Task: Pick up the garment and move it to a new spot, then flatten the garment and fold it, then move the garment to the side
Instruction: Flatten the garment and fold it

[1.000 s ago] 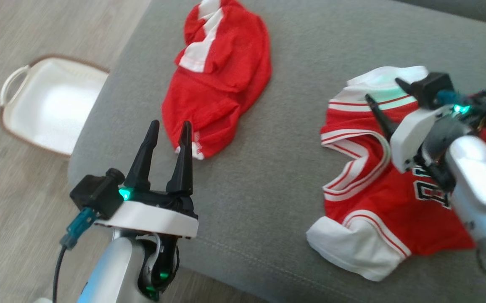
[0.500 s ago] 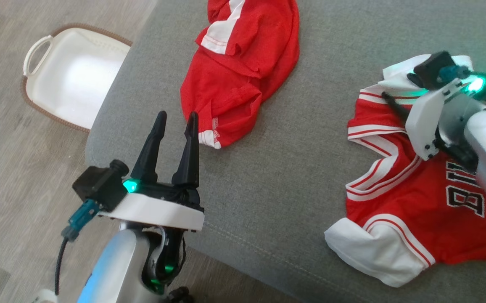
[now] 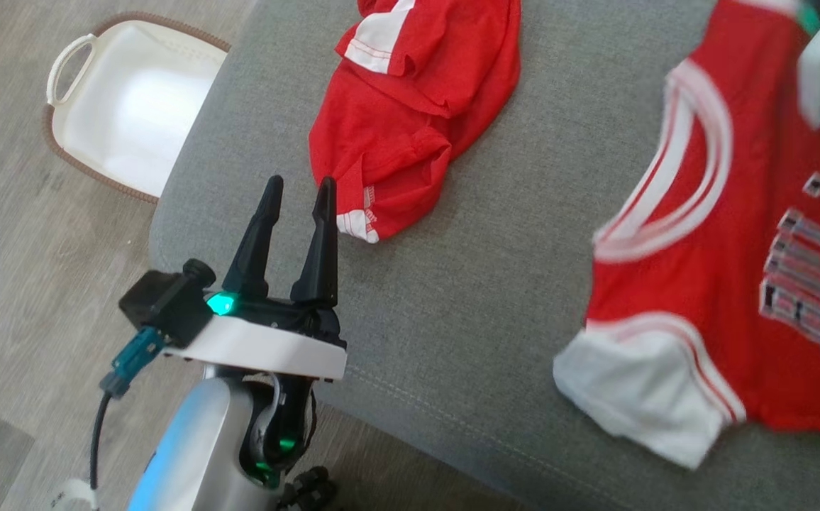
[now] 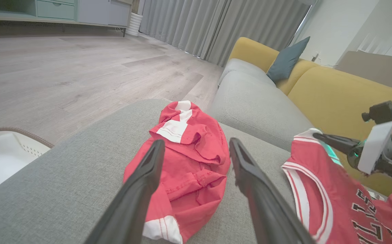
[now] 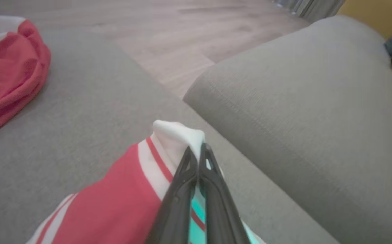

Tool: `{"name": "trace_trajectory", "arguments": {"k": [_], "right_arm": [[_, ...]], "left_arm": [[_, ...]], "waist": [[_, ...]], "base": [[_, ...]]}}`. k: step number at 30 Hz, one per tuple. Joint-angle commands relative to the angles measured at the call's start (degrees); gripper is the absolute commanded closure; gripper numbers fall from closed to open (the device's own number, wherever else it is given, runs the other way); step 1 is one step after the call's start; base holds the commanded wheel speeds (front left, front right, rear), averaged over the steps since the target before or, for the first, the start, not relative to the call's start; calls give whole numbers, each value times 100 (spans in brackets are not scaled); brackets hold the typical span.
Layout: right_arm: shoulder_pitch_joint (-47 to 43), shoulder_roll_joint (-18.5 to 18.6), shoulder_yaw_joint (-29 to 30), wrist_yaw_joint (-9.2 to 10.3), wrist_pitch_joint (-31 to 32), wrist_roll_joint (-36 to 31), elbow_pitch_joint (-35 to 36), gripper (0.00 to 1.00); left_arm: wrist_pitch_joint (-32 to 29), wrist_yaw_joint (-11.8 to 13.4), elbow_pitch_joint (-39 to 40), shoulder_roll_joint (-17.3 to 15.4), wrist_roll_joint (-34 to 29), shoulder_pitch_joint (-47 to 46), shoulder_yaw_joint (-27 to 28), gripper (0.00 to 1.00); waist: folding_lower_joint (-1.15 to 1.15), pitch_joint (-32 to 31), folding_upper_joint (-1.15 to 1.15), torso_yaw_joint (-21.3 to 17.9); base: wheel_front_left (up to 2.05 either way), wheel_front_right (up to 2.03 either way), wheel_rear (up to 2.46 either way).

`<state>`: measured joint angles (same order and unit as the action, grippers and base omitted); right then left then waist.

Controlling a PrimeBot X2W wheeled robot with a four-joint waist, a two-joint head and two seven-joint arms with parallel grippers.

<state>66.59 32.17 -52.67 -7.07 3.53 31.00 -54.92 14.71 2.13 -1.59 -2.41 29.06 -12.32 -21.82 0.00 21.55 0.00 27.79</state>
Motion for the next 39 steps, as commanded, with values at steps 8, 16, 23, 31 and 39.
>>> {"name": "trace_trajectory", "arguments": {"k": [8, 16, 23, 31, 39], "right_arm": [[1121, -576, 867, -42, -1042, -1058, -1466, 100], [1083, -849, 1624, -42, -1467, -1668, -1875, 0], [461, -1186, 2375, -42, -1752, -1762, -1898, 0], [-725, -1585, 3170, -42, -1851, -1556, -555, 0], [-2579, -1822, 3999, -42, -1852, -1484, 1226, 0]], "left_arm": [[29, 43, 208, -47, 56, -273, 114, 0], [29, 62, 209, -47, 11, -263, 141, 0], [29, 15, 149, -47, -217, -184, 289, 0], [29, -49, 97, -47, -483, 61, 542, 0], [29, -52, 10, -47, -596, 377, 629, 0]], "waist": [[0, 52, 0, 32], [0, -31, 0, -166], [0, -461, 0, -693], [0, -1223, 0, -1644], [0, -1708, 0, -2330]], "base": [[0, 0, 0], [0, 0, 0], [0, 0, 0], [0, 0, 0], [0, 0, 0]]}}
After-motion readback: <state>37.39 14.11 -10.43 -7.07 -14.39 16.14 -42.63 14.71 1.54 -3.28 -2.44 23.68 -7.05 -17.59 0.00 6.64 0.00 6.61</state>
